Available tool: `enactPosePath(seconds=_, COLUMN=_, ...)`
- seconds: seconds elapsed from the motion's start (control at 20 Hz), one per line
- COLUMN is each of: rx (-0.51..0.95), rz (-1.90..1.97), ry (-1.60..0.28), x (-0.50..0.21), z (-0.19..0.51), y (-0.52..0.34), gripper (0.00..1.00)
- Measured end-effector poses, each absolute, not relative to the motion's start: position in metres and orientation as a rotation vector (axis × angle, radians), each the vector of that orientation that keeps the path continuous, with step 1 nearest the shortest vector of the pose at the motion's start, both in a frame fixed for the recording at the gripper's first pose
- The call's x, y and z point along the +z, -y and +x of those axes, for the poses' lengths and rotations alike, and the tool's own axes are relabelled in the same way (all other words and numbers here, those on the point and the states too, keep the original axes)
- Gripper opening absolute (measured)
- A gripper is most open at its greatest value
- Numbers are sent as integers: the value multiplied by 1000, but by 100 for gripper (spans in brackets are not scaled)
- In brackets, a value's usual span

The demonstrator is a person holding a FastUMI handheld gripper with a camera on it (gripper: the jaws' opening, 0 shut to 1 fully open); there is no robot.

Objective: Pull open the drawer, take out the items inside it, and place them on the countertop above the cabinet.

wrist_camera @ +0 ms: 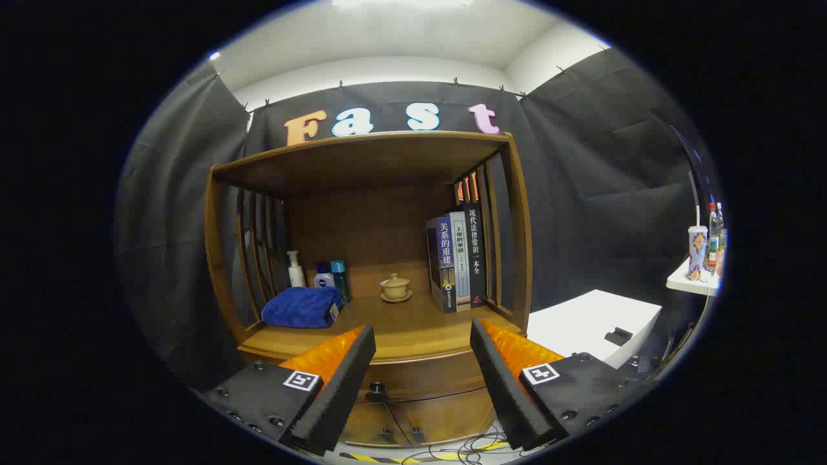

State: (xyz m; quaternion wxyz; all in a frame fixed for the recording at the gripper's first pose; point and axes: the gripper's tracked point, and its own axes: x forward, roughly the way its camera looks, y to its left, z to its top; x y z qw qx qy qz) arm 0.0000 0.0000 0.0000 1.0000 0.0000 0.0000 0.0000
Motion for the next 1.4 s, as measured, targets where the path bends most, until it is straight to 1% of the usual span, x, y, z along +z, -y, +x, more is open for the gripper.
enactPosePath(seconds=1.15, rx=15, rz=13, ry=16, x=-2, z=1, y=-6, gripper=98)
enactPosePath(seconds=1.4, rx=39, rz=12, ry=4, x=-27, z=13, y=-19, gripper=98)
